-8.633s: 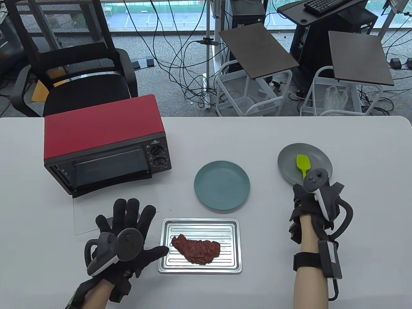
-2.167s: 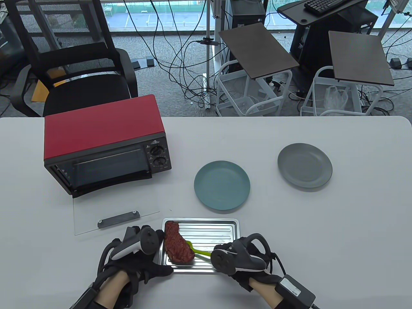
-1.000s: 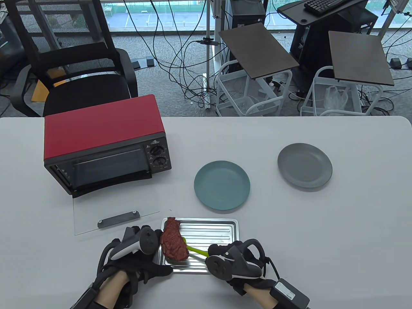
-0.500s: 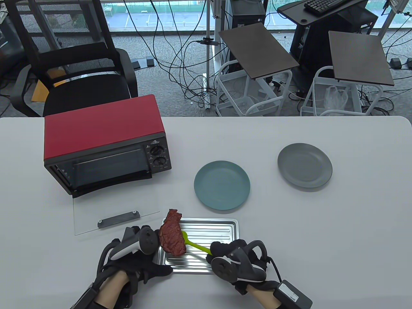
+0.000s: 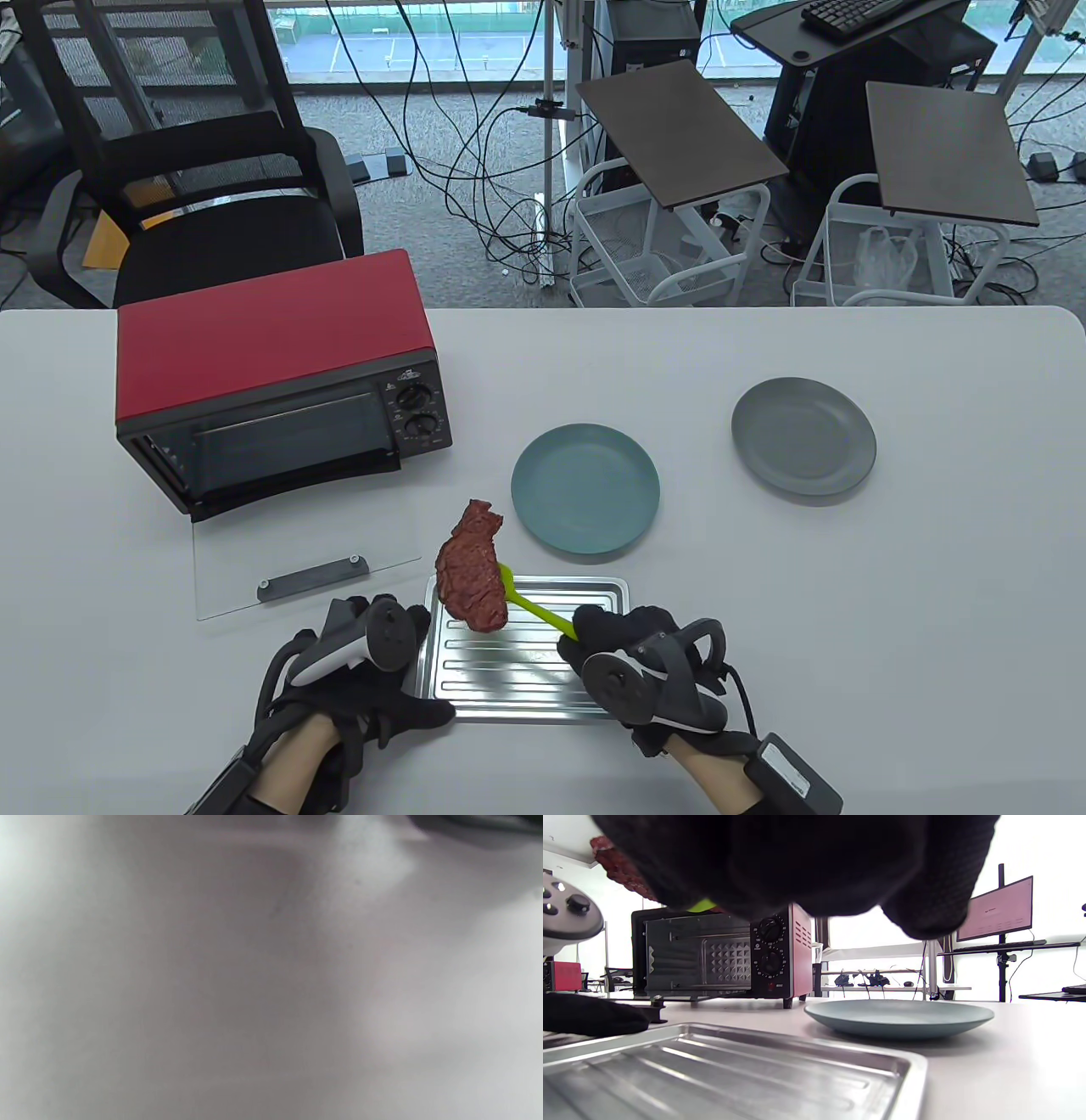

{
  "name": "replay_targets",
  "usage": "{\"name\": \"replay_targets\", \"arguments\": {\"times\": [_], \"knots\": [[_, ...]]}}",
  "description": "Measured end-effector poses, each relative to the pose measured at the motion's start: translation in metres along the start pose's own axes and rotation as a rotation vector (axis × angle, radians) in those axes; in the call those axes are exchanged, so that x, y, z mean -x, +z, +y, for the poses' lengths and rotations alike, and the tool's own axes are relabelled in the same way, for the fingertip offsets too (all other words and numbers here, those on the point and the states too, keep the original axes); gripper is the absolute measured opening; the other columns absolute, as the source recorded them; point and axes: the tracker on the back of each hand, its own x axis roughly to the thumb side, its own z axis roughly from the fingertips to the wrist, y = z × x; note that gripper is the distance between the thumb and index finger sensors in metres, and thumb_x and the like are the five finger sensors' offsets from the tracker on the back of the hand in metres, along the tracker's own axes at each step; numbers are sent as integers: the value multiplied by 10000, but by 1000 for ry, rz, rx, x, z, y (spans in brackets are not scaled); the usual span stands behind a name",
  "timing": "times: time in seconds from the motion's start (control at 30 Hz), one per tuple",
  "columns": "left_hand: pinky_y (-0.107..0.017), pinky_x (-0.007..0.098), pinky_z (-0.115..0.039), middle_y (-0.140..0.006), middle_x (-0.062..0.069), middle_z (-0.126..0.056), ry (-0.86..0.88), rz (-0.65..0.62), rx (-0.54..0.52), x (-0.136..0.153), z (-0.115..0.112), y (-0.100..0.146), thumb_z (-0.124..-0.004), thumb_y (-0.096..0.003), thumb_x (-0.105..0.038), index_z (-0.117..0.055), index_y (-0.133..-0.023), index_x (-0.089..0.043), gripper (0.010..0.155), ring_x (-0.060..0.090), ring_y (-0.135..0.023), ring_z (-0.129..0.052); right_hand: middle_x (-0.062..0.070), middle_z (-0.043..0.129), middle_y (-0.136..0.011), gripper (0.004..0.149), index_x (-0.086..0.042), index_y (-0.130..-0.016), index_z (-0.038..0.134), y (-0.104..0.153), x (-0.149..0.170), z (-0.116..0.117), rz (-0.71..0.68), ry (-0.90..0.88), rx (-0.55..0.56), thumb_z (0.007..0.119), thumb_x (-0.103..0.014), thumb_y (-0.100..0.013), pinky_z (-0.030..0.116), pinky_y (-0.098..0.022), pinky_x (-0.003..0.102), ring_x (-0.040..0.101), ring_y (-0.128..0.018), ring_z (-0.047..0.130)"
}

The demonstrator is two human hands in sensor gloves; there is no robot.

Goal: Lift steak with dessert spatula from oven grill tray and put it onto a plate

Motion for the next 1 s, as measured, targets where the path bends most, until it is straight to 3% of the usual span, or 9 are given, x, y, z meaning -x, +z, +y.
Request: {"name": "replay_targets", "arguments": {"times": [0.23, 0.4, 0.63, 1.0], "knots": [[-659, 807, -122, -1068, -38, 193, 0, 0, 0, 0, 0, 0, -574, -313, -930, 118, -955, -423, 1071, 365, -1054, 158, -97, 917, -311, 426, -123, -700, 832, -10, 19, -31, 78, 14, 82, 786, -481, -475, 859, -430, 439, 138, -128, 934], [-658, 808, -122, -1068, -38, 192, 0, 0, 0, 0, 0, 0, -576, -313, -929, 117, -955, -424, 1071, 365, -1054, 158, -97, 915, -313, 425, -124, -701, 831, -17, 35, -40, 149, 20, 108, 784, -482, -476, 859, -431, 439, 138, -129, 933], [-658, 809, -122, -1068, -38, 191, 0, 0, 0, 0, 0, 0, -579, -314, -927, 115, -955, -423, 1071, 367, -1054, 156, -94, 916, -310, 426, -122, -699, 833, -22, 58, -25, 252, 30, 78, 790, -480, -473, 859, -430, 441, 140, -127, 931], [-657, 810, -119, -1067, -33, 192, 0, 0, 0, 0, 0, 0, -583, -317, -924, 116, -955, -422, 1071, 370, -1052, 159, -99, 915, -306, 423, -129, -695, 836, -33, 84, 19, 361, 93, -18, 788, -484, -469, 864, -425, 437, 134, -123, 930]]}}
